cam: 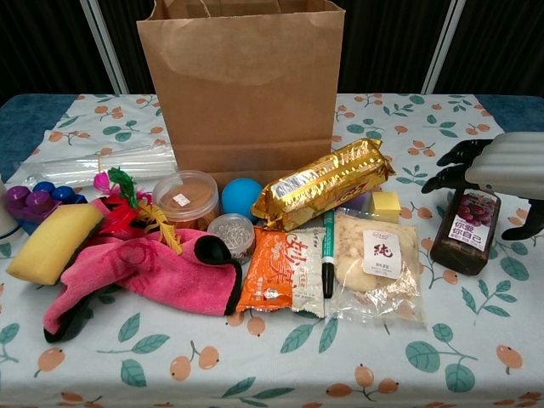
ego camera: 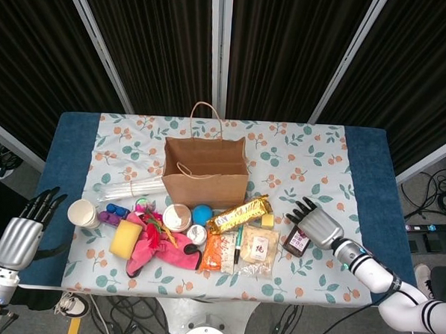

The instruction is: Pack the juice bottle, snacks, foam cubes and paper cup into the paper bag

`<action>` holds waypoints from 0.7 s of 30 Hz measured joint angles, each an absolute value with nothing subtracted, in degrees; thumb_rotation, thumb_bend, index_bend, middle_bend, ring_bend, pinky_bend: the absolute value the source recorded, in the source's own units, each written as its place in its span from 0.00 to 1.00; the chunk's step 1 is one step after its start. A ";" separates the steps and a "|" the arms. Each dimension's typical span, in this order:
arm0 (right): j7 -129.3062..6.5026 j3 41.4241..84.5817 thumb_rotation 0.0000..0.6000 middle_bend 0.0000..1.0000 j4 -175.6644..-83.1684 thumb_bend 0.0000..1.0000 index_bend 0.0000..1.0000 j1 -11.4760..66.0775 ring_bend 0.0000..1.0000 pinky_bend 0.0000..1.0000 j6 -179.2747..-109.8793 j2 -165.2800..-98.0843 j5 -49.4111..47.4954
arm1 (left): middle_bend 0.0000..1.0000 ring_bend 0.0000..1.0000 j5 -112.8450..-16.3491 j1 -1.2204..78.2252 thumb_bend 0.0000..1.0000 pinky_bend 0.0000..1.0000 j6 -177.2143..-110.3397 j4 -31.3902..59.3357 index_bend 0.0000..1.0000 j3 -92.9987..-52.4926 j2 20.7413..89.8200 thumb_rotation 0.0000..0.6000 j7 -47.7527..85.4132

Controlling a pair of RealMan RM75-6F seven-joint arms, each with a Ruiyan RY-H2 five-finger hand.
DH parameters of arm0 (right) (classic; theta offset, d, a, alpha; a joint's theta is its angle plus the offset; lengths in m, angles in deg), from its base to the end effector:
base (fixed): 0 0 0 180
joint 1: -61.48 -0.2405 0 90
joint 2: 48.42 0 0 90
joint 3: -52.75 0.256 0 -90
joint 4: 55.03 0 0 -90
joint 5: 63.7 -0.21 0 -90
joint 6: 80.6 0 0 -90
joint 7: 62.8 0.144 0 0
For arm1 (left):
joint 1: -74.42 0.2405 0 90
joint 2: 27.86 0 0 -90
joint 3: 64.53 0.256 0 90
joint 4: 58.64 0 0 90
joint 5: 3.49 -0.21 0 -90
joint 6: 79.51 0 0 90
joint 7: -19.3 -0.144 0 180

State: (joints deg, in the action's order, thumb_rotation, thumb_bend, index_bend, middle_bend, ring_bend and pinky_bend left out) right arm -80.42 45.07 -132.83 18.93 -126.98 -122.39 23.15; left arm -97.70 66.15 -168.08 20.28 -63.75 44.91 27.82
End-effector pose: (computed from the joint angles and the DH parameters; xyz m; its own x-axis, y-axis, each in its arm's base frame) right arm -0.2525 -0.3172 0.0306 0.9007 -0.1909 0.3902 -0.4114 -0.6634 0.6250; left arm -0.3133 0.1877 0.1214 0.3437 -0.0004 0.9391 0.9193 -0.2039 -0.3366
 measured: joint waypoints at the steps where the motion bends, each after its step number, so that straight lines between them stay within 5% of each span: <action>1: -79.81 44.92 1.00 0.18 -132.52 0.11 0.15 19.12 0.02 0.00 -127.47 -122.49 23.92 | 0.10 0.06 -97.68 66.14 0.09 0.16 -168.03 20.32 0.13 -63.75 44.88 1.00 27.81; 21: -78.91 45.33 1.00 0.21 -127.01 0.11 0.19 20.43 0.04 0.00 -128.02 -126.42 27.02 | 0.10 0.06 -98.24 65.95 0.09 0.16 -168.26 18.64 0.13 -63.62 44.68 1.00 29.20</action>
